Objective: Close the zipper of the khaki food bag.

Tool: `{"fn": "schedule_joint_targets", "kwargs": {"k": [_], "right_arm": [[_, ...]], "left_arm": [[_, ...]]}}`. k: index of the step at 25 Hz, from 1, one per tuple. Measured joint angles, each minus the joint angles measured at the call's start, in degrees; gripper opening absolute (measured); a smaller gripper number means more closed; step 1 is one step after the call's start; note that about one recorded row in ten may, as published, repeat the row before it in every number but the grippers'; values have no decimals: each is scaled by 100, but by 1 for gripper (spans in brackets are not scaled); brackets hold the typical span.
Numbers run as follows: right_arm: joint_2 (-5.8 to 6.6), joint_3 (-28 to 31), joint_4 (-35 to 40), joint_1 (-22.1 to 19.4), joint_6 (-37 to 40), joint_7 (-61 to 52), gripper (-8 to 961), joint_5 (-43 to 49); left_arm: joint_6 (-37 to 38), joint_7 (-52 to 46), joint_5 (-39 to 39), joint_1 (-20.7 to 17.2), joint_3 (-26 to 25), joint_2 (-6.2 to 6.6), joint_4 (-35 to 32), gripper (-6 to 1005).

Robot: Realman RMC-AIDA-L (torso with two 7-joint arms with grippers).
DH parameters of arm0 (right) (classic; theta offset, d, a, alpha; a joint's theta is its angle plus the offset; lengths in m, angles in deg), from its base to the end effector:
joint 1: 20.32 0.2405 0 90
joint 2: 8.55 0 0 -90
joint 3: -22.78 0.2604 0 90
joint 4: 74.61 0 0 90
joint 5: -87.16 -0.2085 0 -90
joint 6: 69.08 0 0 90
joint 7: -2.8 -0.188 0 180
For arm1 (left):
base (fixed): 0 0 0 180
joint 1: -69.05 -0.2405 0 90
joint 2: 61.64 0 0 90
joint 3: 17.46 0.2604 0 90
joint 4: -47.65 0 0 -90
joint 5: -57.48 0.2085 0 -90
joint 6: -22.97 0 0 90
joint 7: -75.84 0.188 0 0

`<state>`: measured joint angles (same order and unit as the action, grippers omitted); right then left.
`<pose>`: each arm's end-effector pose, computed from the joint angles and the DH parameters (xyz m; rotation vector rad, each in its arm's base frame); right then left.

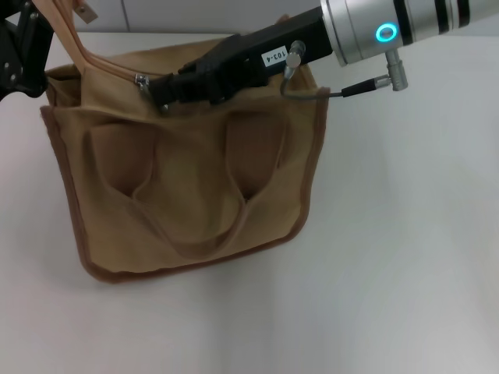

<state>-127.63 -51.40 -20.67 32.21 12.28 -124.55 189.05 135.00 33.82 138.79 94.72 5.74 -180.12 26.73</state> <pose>0.0226 0.3780 -0.0815 2.9179 -0.6730 -0.5214 -0.2198 0.3136 0.0594 -1.9305 0.0462 -1.4111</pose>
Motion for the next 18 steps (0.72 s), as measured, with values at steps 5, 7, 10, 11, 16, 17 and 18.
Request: {"fn": "schedule_joint_targets", "kwargs": {"k": [5,7,10,11,16,17,18], "right_arm": [[12,60,-21,75,152,-79,21,24],[10,56,-24,87,182,-88,10,39],[3,49,21,51,184,-40,-1,55],[-2,53,105,-21,177,29,-1,87],[-13,105,255,-159,121,67,-1,255],[-13,105,255,-159,121,67,-1,255],[-13,157,251,-168,99,70,-1,255]], "left_arm": [[13,-2,-1,-1,0,0,0,27],[15,-5,-4,-1,0,0,1,27],[14,-5,-7,-2,0,0,0,27],[9,-4,-8,-1,0,-1,1,27],[-13,24,-15,-1,0,0,1,27],[-13,24,-15,-1,0,0,1,27],[-12,24,-17,-1,0,0,0,27]]}}
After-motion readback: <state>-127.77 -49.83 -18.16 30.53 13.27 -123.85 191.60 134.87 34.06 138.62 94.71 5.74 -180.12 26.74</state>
